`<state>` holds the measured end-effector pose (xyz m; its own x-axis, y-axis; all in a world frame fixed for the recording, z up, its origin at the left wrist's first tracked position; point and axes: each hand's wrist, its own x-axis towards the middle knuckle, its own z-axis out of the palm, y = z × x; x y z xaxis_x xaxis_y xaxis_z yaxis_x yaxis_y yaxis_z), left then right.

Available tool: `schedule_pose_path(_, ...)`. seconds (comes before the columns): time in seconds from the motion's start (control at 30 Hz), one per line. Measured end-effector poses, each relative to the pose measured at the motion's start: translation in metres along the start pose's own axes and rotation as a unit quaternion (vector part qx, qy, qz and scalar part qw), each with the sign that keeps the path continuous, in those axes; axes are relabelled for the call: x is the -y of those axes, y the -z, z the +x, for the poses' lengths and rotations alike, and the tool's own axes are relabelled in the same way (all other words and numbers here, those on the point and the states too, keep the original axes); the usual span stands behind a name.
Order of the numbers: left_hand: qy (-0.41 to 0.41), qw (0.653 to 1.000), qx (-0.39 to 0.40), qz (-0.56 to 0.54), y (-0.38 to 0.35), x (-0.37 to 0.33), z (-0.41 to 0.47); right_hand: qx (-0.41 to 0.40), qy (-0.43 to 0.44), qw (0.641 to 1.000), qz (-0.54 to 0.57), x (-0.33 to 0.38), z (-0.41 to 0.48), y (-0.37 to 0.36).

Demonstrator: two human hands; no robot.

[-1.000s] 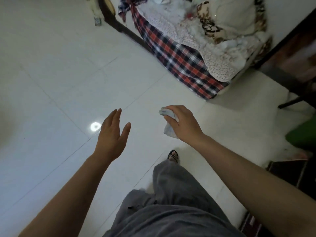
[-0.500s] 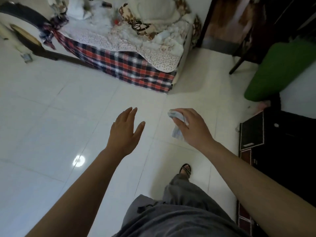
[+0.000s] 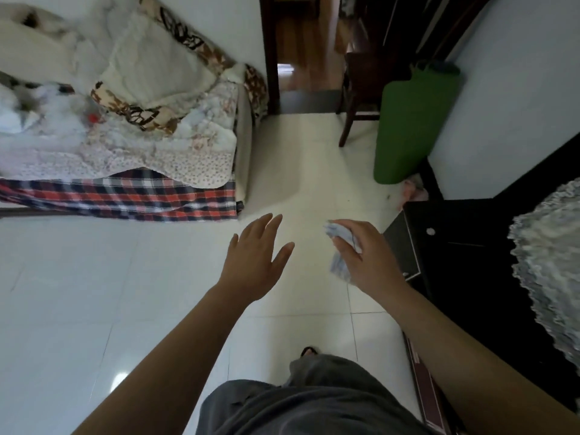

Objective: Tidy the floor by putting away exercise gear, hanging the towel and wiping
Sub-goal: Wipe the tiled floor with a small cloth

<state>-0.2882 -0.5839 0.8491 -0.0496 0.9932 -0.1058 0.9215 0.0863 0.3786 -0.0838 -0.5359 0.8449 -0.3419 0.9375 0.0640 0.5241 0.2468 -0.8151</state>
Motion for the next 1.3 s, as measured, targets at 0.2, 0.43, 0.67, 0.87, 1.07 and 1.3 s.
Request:
schedule_pose_path(0.2,-0.036,0.999,0.007,0.032,0.007,-0.021,0.070,-0.033,-0.033,0.998,0.042,-0.027,0.048,0.018)
schedule_pose_path(0.43,-0.029,0.999,-0.022,-0.007,0.024,-0.008,0.152,-0.029,-0.044,0.998,0.038,-0.039,0.131,0.025)
schedule_pose_path(0.67,-0.017,0.998,-0.027,-0.051,0.048,0.018,0.282,-0.025,-0.030,0.999,0.010,-0.046,0.272,0.025)
schedule_pose_path(0.87,-0.092,0.995,-0.025,-0.026,0.080,0.022,0.411,-0.049,-0.047,0.998,-0.012,-0.045,0.386,0.054)
schedule_pose_path(1.07,-0.128,0.992,-0.005,-0.022,0.099,0.014,0.504,-0.085,-0.078,0.993,-0.009,-0.054,0.453,0.081)
schedule_pose_path(1.3,-0.125,0.992,0.006,-0.005,0.112,0.021,0.613,-0.100,-0.073,0.992,-0.011,-0.102,0.552,0.094)
